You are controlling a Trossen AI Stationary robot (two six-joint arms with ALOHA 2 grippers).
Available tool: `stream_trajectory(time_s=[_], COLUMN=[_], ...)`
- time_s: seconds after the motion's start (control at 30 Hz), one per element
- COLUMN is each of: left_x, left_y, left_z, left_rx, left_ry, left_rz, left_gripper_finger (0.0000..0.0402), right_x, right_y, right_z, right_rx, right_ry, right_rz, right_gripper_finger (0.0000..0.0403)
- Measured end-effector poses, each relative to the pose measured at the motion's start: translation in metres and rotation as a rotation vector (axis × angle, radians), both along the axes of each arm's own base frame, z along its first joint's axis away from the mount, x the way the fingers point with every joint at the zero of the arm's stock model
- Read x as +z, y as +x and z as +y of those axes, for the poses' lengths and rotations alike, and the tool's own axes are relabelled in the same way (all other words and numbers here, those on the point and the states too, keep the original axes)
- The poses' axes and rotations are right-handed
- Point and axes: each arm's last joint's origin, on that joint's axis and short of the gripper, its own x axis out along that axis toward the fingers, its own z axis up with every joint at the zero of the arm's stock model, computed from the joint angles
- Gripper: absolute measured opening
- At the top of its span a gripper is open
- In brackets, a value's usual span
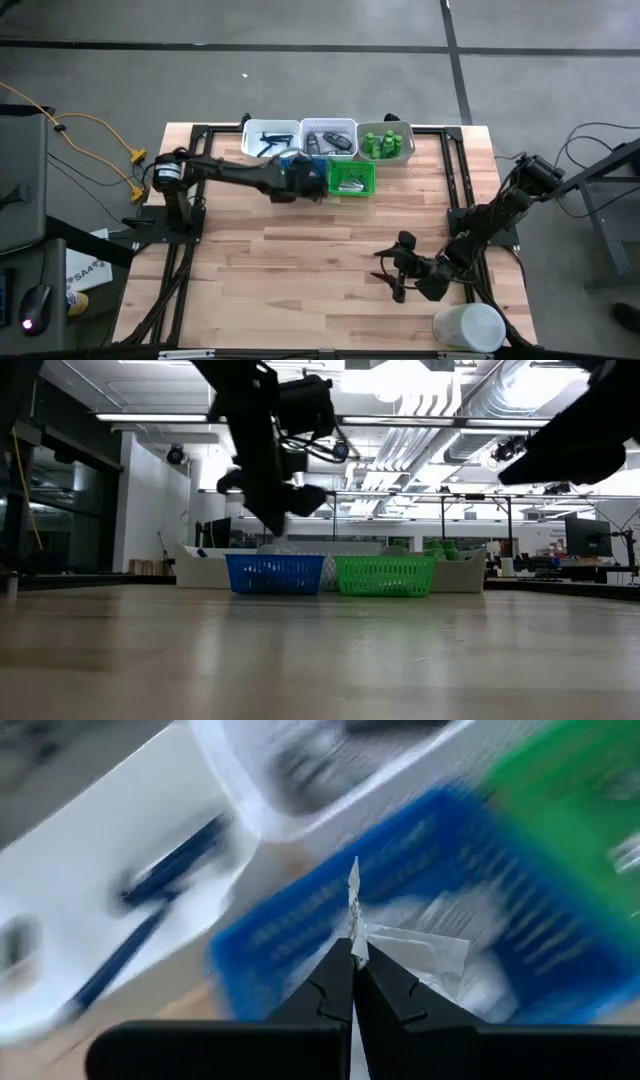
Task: Pick & Place Travel size toiletries
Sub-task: Put the white bandage pad into the blue basket, then return to Home Position
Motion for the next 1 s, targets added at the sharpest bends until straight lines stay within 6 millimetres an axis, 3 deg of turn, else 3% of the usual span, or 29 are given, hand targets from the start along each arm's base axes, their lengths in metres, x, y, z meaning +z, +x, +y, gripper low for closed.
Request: stream_trajectory(time_s=[0.23, 0.43, 0.8, 1.0], left_x=[-0.001, -0.012, -0.004, 0.008], left_y=[0.001, -0.007, -0.004, -0.006], left_z=[0.039, 0.055, 0.055, 0.039], left_rx=[-0.054, -0.062, -0.146, -0.221], left_ry=[-0.114, -0.264, -0.282, -0.258], left_rz=[-0.080, -0.114, -0.113, -0.085], left_gripper_finger=[0.0000, 0.0009, 0.0131, 0.0160], right_x=[-0.004, -0.007, -0.008, -0.008], right_y=[0.003, 0.006, 0.009, 0.009], right_z=[-0.009, -0.015, -0.020, -0.019], right_rx=[-0.018, -0.034, -0.039, -0.028], right_ry=[-0.027, -0.044, -0.027, -0.016], right_rz=[0.055, 0.081, 0.105, 0.109], right_gripper_finger=[0.0256, 0.0256, 0.0256, 0.0256])
